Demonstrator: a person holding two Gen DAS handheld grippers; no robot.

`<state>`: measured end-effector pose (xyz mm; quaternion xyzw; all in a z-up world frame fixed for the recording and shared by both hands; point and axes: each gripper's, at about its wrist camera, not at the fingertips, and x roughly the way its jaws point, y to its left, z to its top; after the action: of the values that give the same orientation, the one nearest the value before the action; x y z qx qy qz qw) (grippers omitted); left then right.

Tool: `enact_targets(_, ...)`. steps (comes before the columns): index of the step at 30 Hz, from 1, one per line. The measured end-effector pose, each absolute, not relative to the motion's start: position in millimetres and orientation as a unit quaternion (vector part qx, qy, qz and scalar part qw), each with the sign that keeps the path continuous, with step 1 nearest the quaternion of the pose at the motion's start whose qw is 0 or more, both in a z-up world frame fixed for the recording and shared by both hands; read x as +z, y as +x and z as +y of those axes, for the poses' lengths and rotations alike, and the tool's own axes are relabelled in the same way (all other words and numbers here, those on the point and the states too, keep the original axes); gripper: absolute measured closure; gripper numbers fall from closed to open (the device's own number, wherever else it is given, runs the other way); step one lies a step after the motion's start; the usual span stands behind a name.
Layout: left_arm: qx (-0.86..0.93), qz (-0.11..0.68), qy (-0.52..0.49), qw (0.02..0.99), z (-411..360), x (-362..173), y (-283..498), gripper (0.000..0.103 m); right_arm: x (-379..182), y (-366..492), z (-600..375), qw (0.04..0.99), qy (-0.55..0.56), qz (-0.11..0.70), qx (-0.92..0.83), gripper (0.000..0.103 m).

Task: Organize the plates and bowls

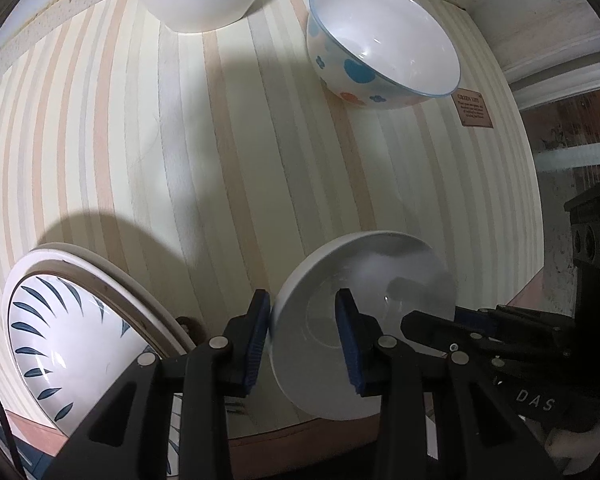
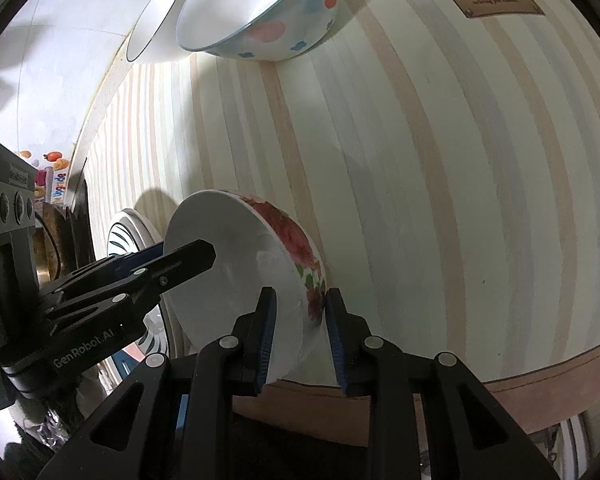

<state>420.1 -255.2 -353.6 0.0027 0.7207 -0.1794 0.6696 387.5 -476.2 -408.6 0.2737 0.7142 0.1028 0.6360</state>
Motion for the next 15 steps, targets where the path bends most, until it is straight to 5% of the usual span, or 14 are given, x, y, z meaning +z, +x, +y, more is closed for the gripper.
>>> enact_targets(8,-0.174,0.681,-0.031,0.71,-230.7,-295.7,434.1,0.069,-380.8,391.5,-497.9,0.649,0.281,0.699,0.108,0.073)
enact_targets(12,-0.166,0.665,-0.056,0.726,-231.7,-284.6,473.3,0.066,-347.8,410.5,-527.0,0.682,0.302,0.658,0.108,0.046)
enact_targets(15,-0.165,0.672,-0.07,0.719,-245.8,-301.2,508.5,0.066,-340.9,441.5,-542.0,0.705,0.314,0.627,0.103,0.043)
